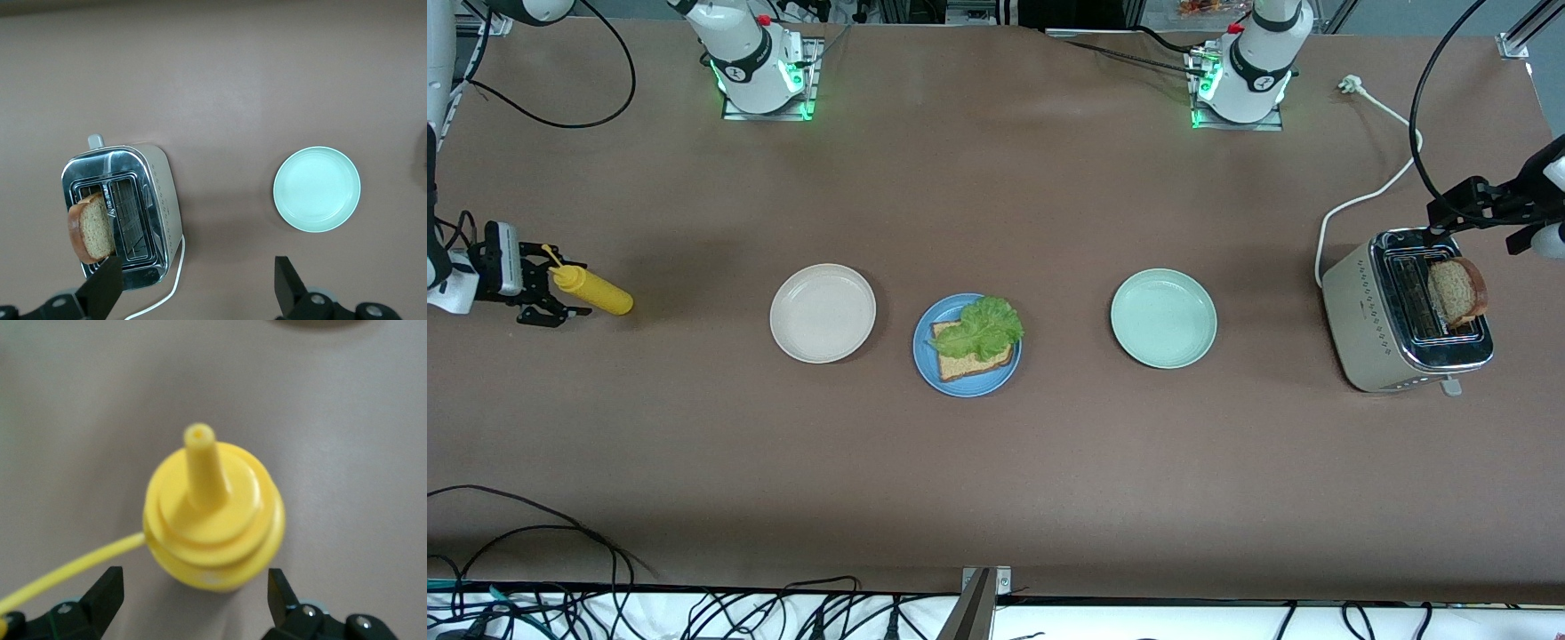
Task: Make sandwich in blue plate with both arms
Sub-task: 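Close the right gripper around the yellow mustard bottle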
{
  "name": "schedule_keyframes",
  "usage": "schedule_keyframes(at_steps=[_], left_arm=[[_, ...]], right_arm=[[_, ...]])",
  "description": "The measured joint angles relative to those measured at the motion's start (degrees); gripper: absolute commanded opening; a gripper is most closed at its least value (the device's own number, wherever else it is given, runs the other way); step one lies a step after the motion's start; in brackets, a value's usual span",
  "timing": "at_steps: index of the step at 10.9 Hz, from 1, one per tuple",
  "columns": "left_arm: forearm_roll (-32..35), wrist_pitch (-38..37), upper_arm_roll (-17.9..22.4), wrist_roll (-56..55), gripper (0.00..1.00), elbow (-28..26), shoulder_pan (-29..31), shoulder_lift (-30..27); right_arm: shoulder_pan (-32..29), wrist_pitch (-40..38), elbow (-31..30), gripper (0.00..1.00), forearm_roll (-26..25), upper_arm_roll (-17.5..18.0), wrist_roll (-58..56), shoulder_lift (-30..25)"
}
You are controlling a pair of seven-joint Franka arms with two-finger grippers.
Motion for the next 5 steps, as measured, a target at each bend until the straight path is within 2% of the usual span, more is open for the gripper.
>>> schedule_keyframes(at_steps=[1, 2, 5], left_arm=[[0.0, 0.0, 0.0, 0.0, 1.0, 0.0, 0.0, 0.0], [0.0, 0.0, 0.0, 0.0, 1.0, 0.0, 0.0, 0.0], [0.0, 0.0, 0.0, 0.0, 1.0, 0.0, 0.0, 0.0]], right_arm=[[0.0, -0.4, -0.36, 0.59, 0.03, 0.0, -0.01, 0.0], [0.0, -0.63, -0.45, 0.48, 0.05, 0.0, -0.02, 0.0], [0.01, -0.64, -0.45, 0.45, 0.05, 0.0, -0.04, -0.01]])
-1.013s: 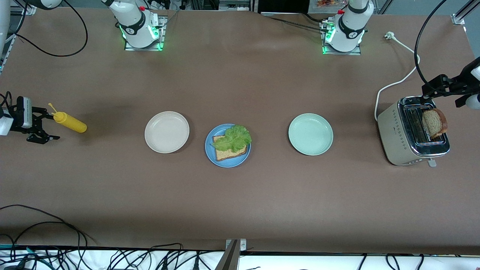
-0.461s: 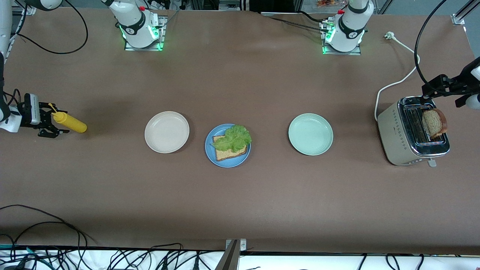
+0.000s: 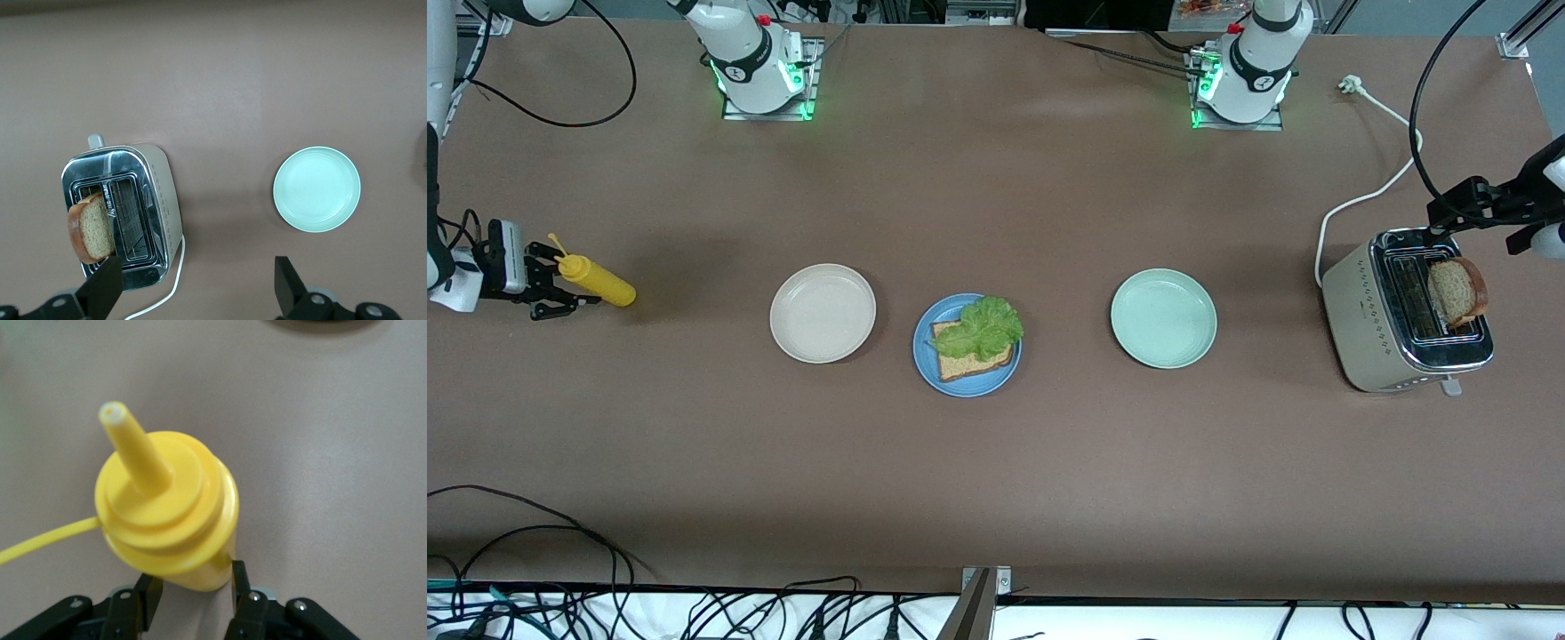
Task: Make sandwich in blue plate with both arms
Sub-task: 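Close the right gripper around the yellow mustard bottle, then lift the mustard bottle off the table with the right gripper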
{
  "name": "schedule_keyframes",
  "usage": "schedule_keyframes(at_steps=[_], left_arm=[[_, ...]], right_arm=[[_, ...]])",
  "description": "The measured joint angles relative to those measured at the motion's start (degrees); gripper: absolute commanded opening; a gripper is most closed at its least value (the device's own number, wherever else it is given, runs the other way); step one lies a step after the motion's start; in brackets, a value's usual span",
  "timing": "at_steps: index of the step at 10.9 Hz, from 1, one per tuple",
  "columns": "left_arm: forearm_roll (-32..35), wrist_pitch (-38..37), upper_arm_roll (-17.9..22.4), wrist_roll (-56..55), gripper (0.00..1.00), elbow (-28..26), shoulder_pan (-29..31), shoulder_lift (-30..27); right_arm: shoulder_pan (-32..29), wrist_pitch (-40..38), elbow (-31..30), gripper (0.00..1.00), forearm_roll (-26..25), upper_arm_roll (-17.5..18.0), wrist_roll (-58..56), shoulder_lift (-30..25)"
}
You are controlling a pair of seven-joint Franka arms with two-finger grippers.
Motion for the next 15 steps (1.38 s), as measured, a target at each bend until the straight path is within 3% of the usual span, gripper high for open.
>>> schedule_keyframes(at_steps=[1, 2, 3, 6, 7, 10, 11, 15], left_arm=[[0.0, 0.0, 0.0, 0.0, 1.0, 0.0, 0.0, 0.0], [0.0, 0.0, 0.0, 0.0, 1.0, 0.0, 0.0, 0.0], [0.0, 0.0, 0.0, 0.0, 1.0, 0.0, 0.0, 0.0], [0.0, 0.0, 0.0, 0.0, 1.0, 0.0, 0.0, 0.0], [0.0, 0.0, 0.0, 0.0, 1.0, 0.0, 0.0, 0.0], [0.0, 0.0, 0.0, 0.0, 1.0, 0.0, 0.0, 0.0], [0.0, 0.0, 0.0, 0.0, 1.0, 0.0, 0.0, 0.0], [0.0, 0.0, 0.0, 0.0, 1.0, 0.0, 0.0, 0.0]], right_arm=[[0.01, 0.0, 0.0, 0.48, 0.0, 0.0, 0.0, 0.0], [0.05, 0.0, 0.0, 0.63, 0.0, 0.0, 0.0, 0.0], [0.07, -0.02, 0.0, 0.71, 0.0, 0.0, 0.0, 0.0], [0.25, -1.02, 0.0, 0.71, 0.0, 0.09, 0.0, 0.0], [0.26, -1.85, 0.0, 0.7, 0.0, 0.11, 0.0, 0.0], [0.27, -4.17, -0.17, 0.32, 0.08, 0.14, 0.0, 0.01], [0.26, -4.18, -0.18, 0.26, 0.18, 0.14, 0.0, 0.0], [0.53, -4.17, -0.14, 0.24, 0.53, 0.15, 0.23, -0.21]])
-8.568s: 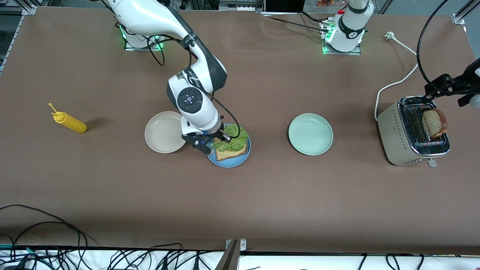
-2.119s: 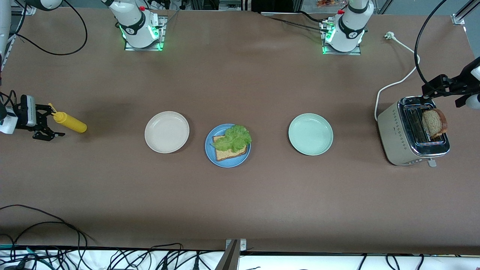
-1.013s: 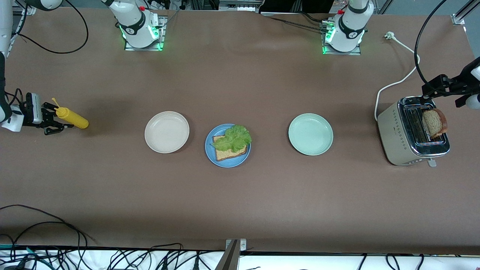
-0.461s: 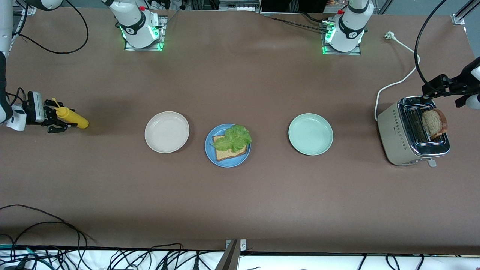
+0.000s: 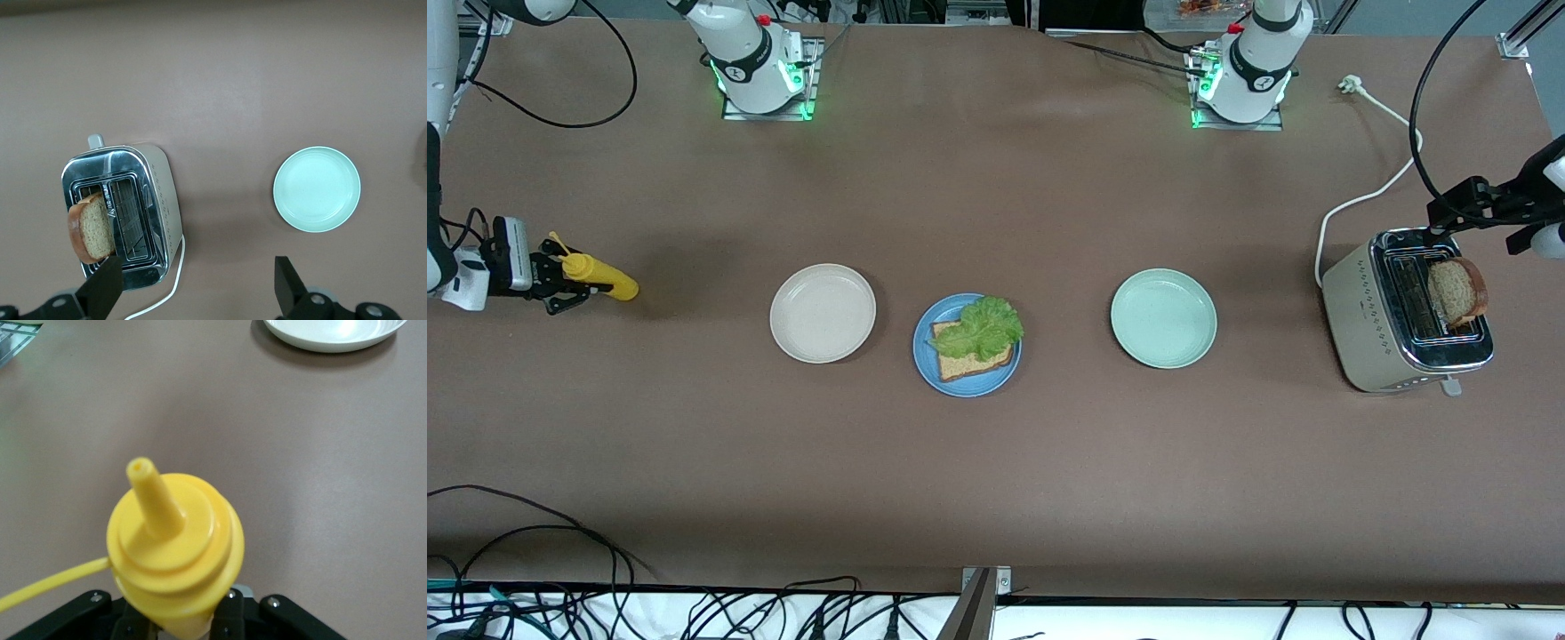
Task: Make sandwich in blue plate with both arms
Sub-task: 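Lift the mustard bottle off the table with the right gripper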
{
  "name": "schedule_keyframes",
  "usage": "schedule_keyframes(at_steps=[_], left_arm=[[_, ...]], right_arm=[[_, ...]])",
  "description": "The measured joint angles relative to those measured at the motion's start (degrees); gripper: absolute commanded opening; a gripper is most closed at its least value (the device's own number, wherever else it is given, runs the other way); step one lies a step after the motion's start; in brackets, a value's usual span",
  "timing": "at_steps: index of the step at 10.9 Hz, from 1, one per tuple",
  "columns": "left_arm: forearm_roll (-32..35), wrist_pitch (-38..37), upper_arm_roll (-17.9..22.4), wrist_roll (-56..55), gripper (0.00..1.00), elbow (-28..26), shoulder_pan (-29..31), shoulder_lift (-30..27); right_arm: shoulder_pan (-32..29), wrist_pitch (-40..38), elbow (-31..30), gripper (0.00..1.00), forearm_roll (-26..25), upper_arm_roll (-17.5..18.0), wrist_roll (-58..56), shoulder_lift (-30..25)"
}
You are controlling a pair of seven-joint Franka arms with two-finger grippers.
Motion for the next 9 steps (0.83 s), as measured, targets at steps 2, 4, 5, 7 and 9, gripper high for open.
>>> schedule_keyframes(at_steps=[2, 4, 5, 7, 9], left_arm=[[0.0, 0.0, 0.0, 0.0, 1.0, 0.0, 0.0, 0.0], [0.0, 0.0, 0.0, 0.0, 1.0, 0.0, 0.0, 0.0], [0.0, 0.0, 0.0, 0.0, 1.0, 0.0, 0.0, 0.0], [0.0, 0.0, -0.01, 0.0, 1.0, 0.0, 0.0, 0.0], [0.0, 0.0, -0.01, 0.0, 1.0, 0.0, -0.01, 0.0]], right_arm=[[1.49, -0.01, 0.0, 0.24, -0.02, -0.03, 2.06, -1.82], [3.99, -0.11, -0.64, 0.24, -2.73, -0.22, 8.21, -6.31], [5.53, -0.22, -1.17, 0.24, -5.28, -0.4, 12.92, -8.94], [8.94, -0.32, -1.81, 0.24, -10.09, -0.46, 22.76, -13.84], [12.78, -0.33, -1.99, 0.24, -14.62, -0.48, 33.93, -17.38]])
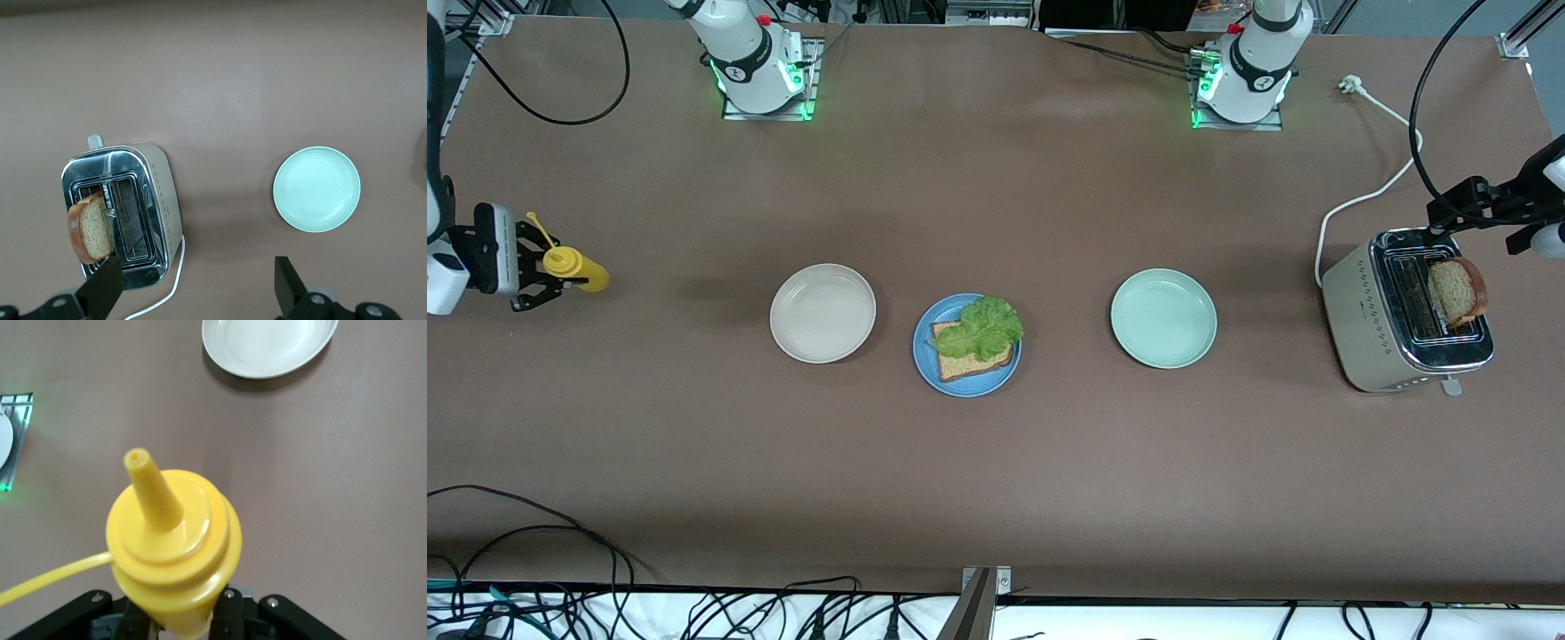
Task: Make sandwich in blue plate with both arms
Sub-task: 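Lift the mustard bottle off the table with the right gripper, then carry the mustard bottle over the blue plate with the right gripper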
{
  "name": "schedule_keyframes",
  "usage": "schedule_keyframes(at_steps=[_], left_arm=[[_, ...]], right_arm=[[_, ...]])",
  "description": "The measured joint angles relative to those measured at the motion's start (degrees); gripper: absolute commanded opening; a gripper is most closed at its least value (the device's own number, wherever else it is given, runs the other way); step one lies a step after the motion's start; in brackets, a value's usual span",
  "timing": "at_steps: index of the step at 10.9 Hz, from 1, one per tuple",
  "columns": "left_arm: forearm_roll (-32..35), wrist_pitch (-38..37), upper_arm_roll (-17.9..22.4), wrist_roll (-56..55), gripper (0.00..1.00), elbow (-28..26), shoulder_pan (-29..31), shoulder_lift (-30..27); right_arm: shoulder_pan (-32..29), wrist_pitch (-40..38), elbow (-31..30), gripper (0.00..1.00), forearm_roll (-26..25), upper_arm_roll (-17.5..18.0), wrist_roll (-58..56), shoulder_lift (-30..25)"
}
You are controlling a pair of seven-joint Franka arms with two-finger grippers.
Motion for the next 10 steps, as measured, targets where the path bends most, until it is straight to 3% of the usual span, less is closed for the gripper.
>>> schedule_keyframes(at_steps=[5, 10], left_arm=[[0.0, 0.0, -0.01, 0.0, 1.0, 0.0, 0.0, 0.0], [0.0, -0.01, 0.03, 0.0, 1.0, 0.0, 0.03, 0.03]], right_arm=[[10.91, -0.01, 2.32, 0.24, -10.4, 0.2, 24.93, -3.46], [27.36, -4.35, 6.35, 0.24, -24.1, 0.64, 52.37, -2.51]])
